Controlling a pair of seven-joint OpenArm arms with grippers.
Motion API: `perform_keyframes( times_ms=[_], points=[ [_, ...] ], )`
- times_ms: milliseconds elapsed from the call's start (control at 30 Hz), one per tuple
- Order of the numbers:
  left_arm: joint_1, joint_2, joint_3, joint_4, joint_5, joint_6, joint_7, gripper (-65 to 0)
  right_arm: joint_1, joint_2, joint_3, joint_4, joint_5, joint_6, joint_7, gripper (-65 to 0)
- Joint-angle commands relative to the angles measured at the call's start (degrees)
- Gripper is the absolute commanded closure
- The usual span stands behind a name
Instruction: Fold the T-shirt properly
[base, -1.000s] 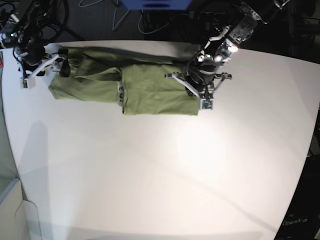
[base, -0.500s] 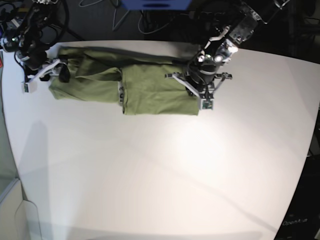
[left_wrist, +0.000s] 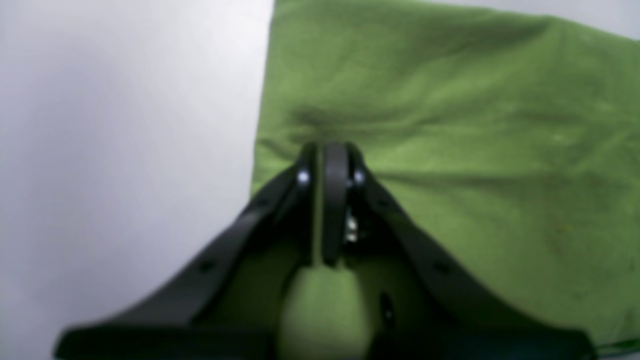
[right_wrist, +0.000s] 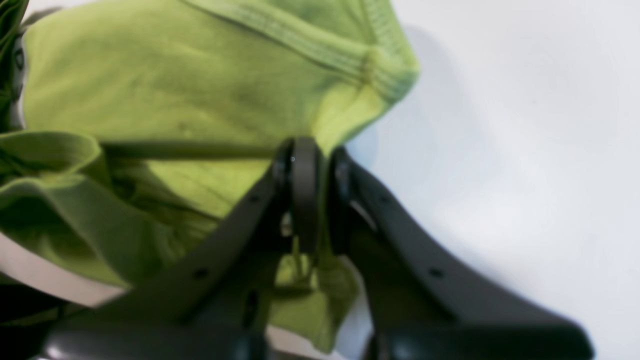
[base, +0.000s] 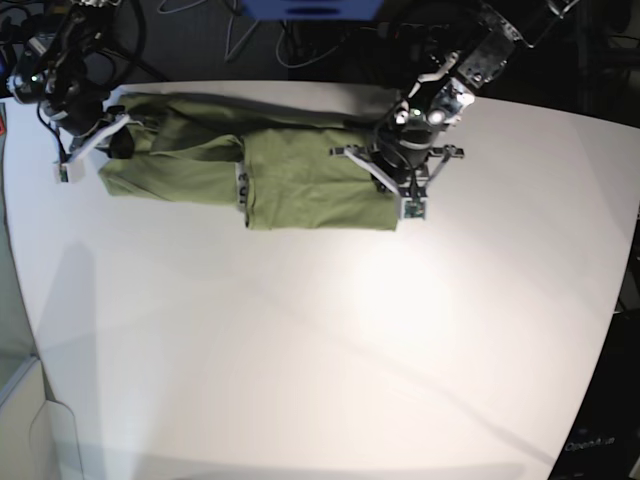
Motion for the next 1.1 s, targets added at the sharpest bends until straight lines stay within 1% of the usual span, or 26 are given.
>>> perform_keyframes(
  times_ms=[0, 67, 367, 433, 567, 667, 767, 1067],
  points=[
    [1.1, -0.8, 0.0, -1.0, -1.8, 2.3, 5.9, -2.4, 0.1, 0.9, 0.1, 1.5, 0.1, 0.2, -0.3, -0.7],
    [1.1, -0.8, 0.0, -1.0, -1.8, 2.3, 5.9, -2.4, -0.1, 0.9, -0.7, 3.9, 0.0, 0.2, -0.3, -0.7],
    [1.1, -0.8, 0.1, -1.2, -1.8, 2.3, 5.9, -2.4, -1.9, 1.7, -12.4, 15.6, 0.0, 0.2, -0.4, -0.7],
    [1.0, -0.8, 0.2, -1.2, -1.8, 2.3, 5.9, -2.4, -1.9, 2.5, -15.2, 17.0, 0.0, 0.2, -0.4, -0.7],
    [0.9, -0.8, 0.2, -1.1, -1.8, 2.3, 5.9, -2.4, -1.2, 3.0, -20.0, 17.4, 0.0, 0.2, -2.7, -0.7],
    [0.8, -0.8, 0.2, -1.3, -1.8, 2.3, 5.9, -2.4, 1.0, 4.5, -24.9, 17.4, 0.0, 0.2, -4.2, -0.7],
    [0.7, -0.8, 0.2, -1.3, -1.8, 2.3, 5.9, -2.4, 2.5, 4.8, -29.3, 17.4, 0.0, 0.2, -4.2, -0.7],
    [0.7, -0.7, 0.2, -1.1, -1.8, 2.3, 5.8, -2.4, 7.7, 4.6, -41.3, 17.4, 0.1, 0.2, -4.2, -0.6]
  ],
)
